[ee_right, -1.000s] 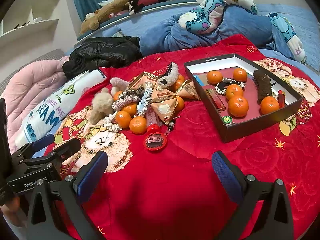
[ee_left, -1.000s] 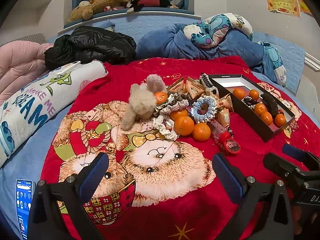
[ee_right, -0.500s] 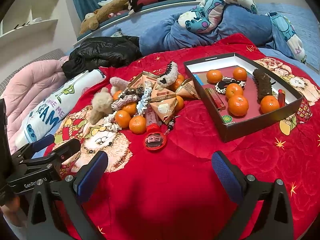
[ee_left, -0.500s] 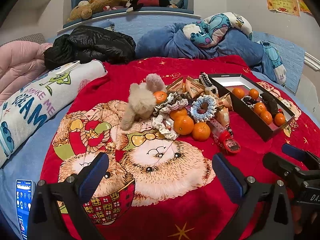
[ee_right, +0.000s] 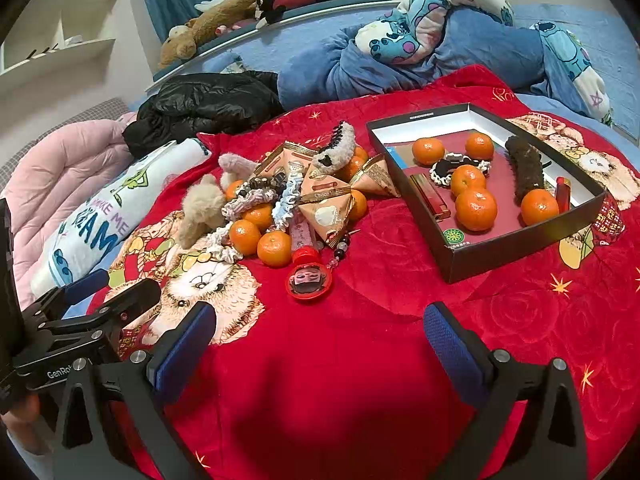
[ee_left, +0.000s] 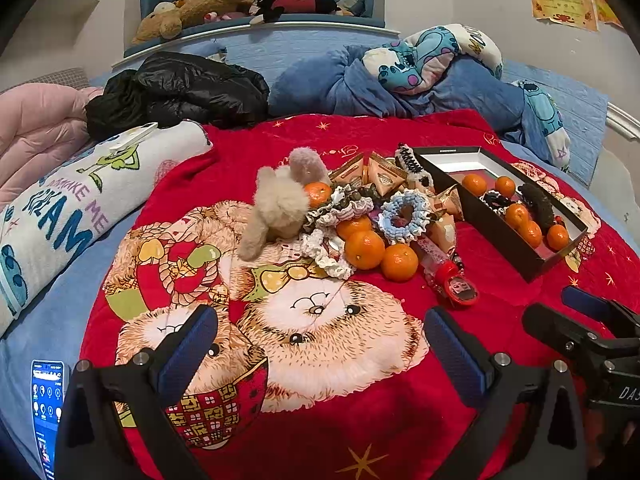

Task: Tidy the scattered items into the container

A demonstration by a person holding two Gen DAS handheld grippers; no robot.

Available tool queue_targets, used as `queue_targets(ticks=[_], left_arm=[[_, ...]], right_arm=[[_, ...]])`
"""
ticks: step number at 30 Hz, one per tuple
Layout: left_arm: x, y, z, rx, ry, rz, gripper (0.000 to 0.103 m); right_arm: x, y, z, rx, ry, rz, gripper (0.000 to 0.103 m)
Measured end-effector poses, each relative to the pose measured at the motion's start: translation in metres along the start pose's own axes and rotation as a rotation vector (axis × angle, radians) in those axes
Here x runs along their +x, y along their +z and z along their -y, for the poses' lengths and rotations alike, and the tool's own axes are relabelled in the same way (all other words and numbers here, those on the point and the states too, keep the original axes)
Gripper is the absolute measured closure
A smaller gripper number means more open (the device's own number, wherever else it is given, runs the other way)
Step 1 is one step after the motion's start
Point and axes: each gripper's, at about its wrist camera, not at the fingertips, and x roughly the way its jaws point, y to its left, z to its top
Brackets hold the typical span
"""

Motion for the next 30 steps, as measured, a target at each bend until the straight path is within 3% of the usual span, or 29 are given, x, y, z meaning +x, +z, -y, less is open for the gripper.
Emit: queue_targets(ticks=[30], left_arm=[[0.0042, 0.0014, -0.0073, -0.014, 0.017, -0.021, 0.000]], right_arm=[[-0.0002, 0.0011, 0.0044, 0.017, -0.005, -0.001, 0.000]])
